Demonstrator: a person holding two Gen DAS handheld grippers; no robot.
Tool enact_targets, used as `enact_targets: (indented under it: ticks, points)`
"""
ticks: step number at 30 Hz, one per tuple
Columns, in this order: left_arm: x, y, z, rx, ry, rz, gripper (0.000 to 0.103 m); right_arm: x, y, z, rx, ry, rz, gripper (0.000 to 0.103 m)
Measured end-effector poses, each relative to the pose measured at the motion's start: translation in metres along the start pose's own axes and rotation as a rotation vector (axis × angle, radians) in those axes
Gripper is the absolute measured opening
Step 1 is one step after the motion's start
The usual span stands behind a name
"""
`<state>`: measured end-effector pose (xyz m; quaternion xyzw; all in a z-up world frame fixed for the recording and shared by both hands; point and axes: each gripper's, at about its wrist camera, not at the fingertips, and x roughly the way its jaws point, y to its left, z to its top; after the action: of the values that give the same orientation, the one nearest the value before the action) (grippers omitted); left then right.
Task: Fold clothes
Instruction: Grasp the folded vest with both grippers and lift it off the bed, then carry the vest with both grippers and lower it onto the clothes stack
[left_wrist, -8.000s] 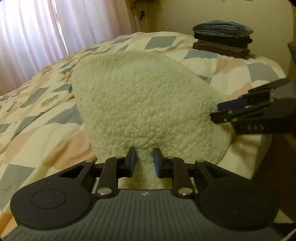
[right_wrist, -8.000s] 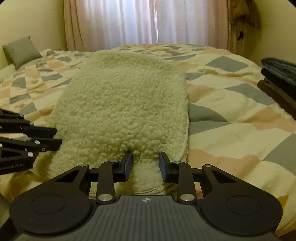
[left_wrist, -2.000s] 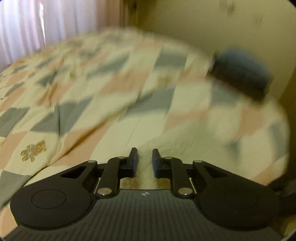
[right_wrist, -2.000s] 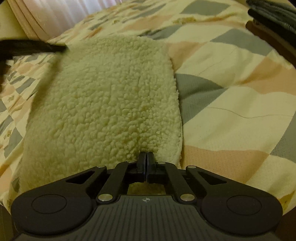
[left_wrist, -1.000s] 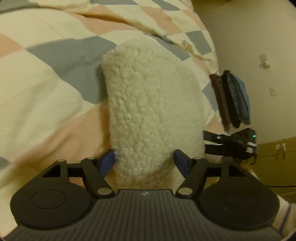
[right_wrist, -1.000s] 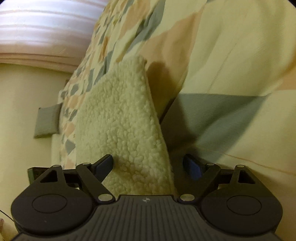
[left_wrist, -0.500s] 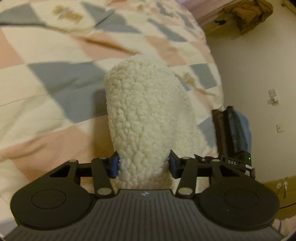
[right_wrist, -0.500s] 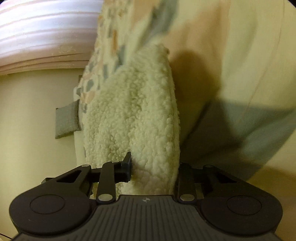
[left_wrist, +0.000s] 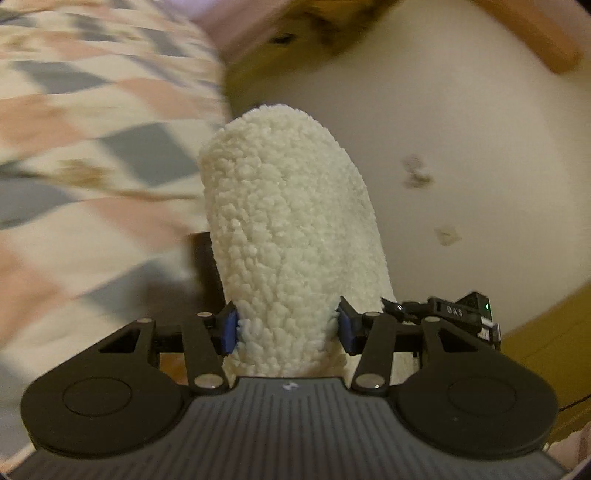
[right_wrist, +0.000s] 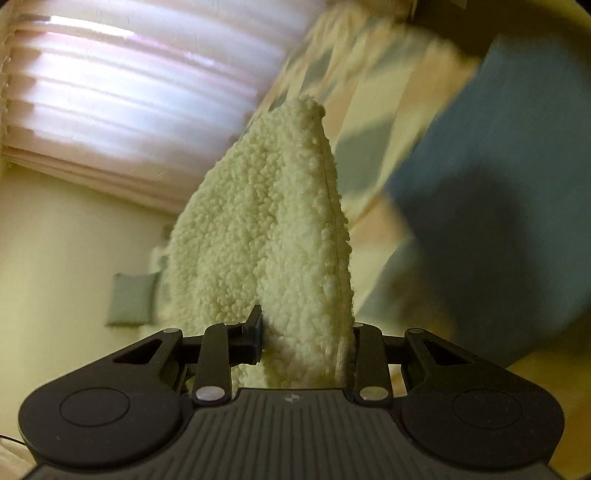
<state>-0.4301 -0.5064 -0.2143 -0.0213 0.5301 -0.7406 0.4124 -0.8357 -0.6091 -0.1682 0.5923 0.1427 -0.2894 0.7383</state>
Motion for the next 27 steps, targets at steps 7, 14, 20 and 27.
enact_targets:
  ticks: [7, 14, 20, 27]
  points:
    - [0.119, -0.037, -0.003, -0.004, -0.049, -0.045, 0.047, -0.047, -0.035, 0.094, -0.074, -0.012, -0.118, 0.031]
    - [0.19, -0.002, -0.021, -0.067, -0.008, 0.109, 0.048, 0.012, -0.108, 0.126, -0.008, 0.043, -0.158, 0.031]
    - [0.192, 0.008, -0.011, -0.057, 0.005, 0.154, 0.052, 0.028, -0.136, 0.116, 0.025, -0.021, -0.177, 0.04]
    - [0.154, -0.031, 0.017, 0.236, 0.056, 0.266, 0.044, 0.008, -0.079, 0.053, -0.137, -0.262, -0.415, 0.053]
